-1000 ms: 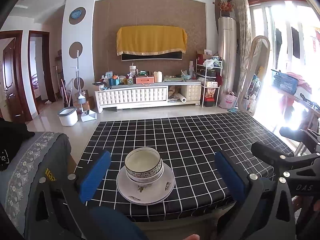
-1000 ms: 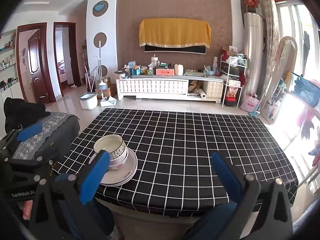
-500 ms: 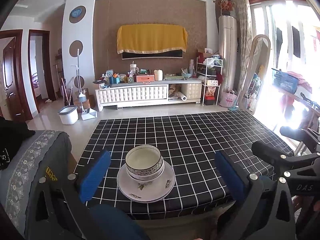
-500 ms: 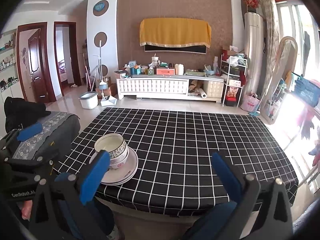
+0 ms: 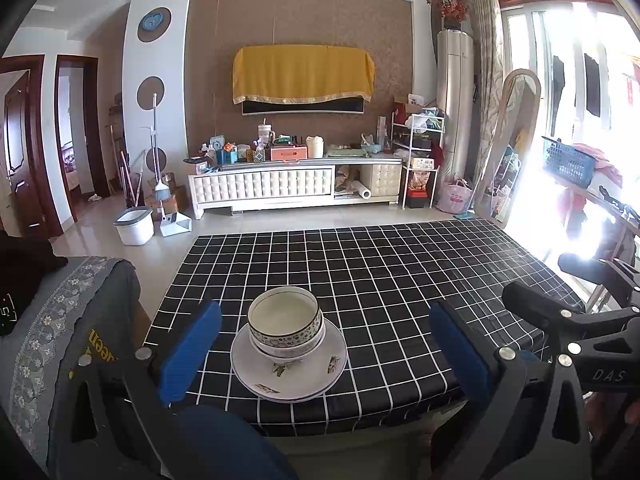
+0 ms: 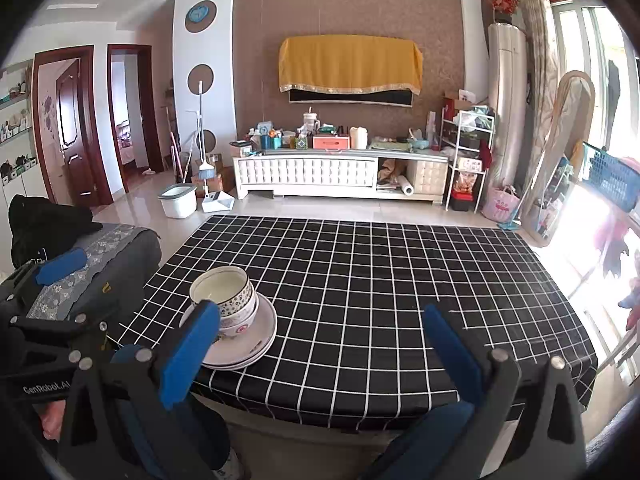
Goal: Organize plates and bowls
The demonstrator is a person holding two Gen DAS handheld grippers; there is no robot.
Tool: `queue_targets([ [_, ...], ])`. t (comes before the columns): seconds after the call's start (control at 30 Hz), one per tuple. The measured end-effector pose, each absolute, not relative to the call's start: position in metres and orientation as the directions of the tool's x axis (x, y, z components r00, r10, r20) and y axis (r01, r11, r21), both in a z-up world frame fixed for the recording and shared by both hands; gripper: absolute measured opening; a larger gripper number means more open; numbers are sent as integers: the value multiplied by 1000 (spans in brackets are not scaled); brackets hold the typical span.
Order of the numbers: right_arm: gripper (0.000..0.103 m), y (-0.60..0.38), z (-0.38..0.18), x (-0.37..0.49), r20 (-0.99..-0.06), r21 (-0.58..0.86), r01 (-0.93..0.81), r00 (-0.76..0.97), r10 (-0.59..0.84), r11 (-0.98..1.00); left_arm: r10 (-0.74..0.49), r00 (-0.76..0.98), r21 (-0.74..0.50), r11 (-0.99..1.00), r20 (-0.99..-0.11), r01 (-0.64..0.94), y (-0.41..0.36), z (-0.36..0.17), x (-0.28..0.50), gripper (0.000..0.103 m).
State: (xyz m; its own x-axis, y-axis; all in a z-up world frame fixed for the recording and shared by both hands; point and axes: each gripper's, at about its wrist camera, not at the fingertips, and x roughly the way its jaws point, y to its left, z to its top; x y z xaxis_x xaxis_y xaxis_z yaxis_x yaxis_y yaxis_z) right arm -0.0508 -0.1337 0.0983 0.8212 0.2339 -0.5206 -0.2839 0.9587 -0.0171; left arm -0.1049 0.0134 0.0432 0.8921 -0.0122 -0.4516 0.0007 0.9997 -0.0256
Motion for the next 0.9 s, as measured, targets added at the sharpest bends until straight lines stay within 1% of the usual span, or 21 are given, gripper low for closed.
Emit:
queue_targets([
  [0.47,103,-134,99,-50,-524,-15,-281,820,232,960,-43,887,-51,998,-459,22,12,43,-104,103],
  [0.9,103,-136,97,-51,-523,-18,-276,822,226,961,-29,885,-40,999,-465,12,10,41,-105,103],
])
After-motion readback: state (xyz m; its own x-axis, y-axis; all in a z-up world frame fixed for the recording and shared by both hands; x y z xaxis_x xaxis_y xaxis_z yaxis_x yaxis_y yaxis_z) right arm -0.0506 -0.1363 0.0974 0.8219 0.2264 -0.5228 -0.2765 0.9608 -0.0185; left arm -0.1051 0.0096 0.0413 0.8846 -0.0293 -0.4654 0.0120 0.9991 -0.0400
